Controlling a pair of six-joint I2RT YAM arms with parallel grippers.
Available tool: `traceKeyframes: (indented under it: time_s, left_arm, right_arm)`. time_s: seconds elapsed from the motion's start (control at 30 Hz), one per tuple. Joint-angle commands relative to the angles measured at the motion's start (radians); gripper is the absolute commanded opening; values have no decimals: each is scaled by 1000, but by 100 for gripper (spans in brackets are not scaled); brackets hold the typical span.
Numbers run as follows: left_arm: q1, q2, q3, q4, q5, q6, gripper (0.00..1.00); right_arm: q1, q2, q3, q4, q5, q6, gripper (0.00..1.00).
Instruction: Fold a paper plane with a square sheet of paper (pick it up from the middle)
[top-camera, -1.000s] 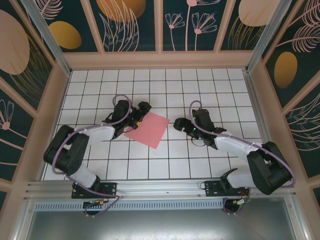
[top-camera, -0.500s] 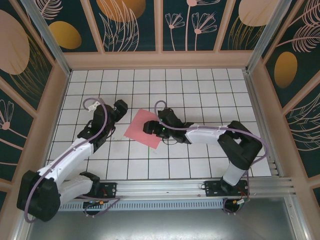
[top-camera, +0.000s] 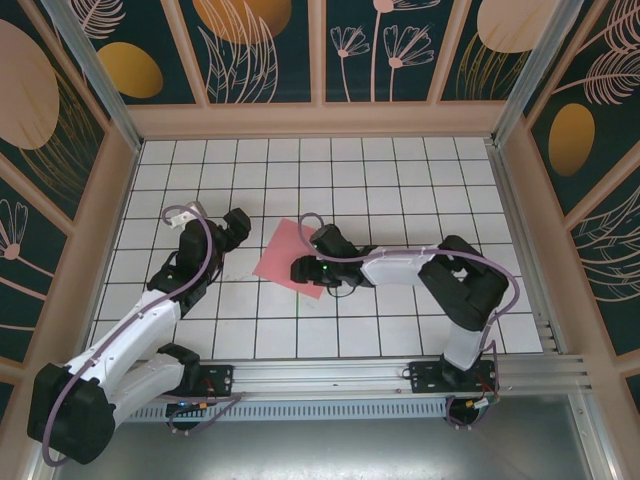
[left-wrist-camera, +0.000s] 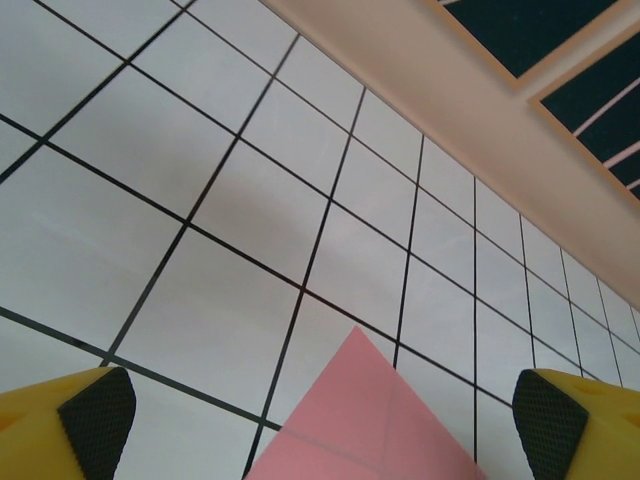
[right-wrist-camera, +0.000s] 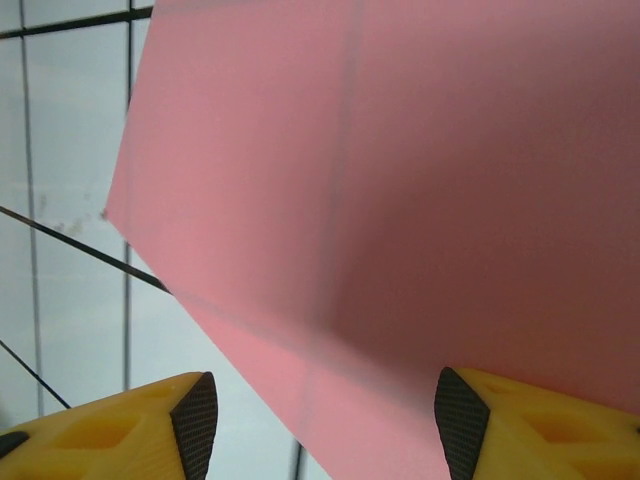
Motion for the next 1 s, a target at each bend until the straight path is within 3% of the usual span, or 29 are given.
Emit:
traceKeyframes:
  time_s: [0.0, 0.13, 0.3, 0.4, 0.53, 0.7, 0.77, 0.97]
  left_arm:
    - [6, 13, -14, 56, 77, 58, 99]
    - [6, 37, -13, 97, 143, 81, 99]
    - [6, 65, 3, 108, 192, 102, 99]
    - [6, 72, 11, 89, 197, 121, 99]
    - [6, 54, 4, 81, 165, 136, 99]
    - [6, -1, -25, 71, 94, 131, 99]
    - [6, -29, -33, 49, 38, 112, 99]
    - [6, -111, -92, 77, 38, 125, 99]
  right_arm:
    - [-58, -70, -79, -180, 5, -179, 64]
    - [-133, -118, -92, -278, -34, -349, 64]
    - [-163, -98, 18, -443, 144, -441, 64]
    - [-156, -121, 73, -427, 172, -387, 65]
    - [-130, -142, 76, -251, 111, -234, 66]
    - [-116, -56, 85, -128, 87, 11, 65]
    - [-103, -29, 96, -118, 92, 35, 65]
    - [-92, 13, 73, -133, 91, 12, 65]
